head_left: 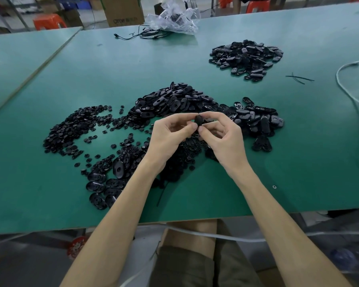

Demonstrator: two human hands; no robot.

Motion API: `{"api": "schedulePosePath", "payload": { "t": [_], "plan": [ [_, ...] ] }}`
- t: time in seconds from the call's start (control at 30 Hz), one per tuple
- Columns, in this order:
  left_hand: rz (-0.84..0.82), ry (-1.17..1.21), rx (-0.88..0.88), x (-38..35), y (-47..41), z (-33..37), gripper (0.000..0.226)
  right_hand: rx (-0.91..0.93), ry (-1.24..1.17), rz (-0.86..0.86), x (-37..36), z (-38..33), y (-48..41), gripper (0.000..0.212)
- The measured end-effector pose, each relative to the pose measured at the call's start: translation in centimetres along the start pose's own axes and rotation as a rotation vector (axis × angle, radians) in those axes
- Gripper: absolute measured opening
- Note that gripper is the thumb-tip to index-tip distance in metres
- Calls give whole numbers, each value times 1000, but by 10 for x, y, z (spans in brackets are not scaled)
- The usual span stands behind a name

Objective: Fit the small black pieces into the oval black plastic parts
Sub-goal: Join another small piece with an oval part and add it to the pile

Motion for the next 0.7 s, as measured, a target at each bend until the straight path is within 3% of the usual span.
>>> {"api": "schedulePosePath", "payload": {
  "t": [0.27, 0.7],
  "plan": [
    [-16, -7, 104, 1, -3, -11, 24, 31, 31, 37, 3, -1, 0, 32],
    [28, -16, 117, 3, -3, -16, 16, 94, 144, -28, -2, -2, -1, 46]
  ]
}}
Point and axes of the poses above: each hand's wrist, its own y-axis away from the middle knuckle, its own x-axis out of the back of the hand, z = x × y, the point moved 5 cm from there along -y, towards the middle knuckle, and after that the axes turned 2 degrees about -z, right-handed, at the moved point
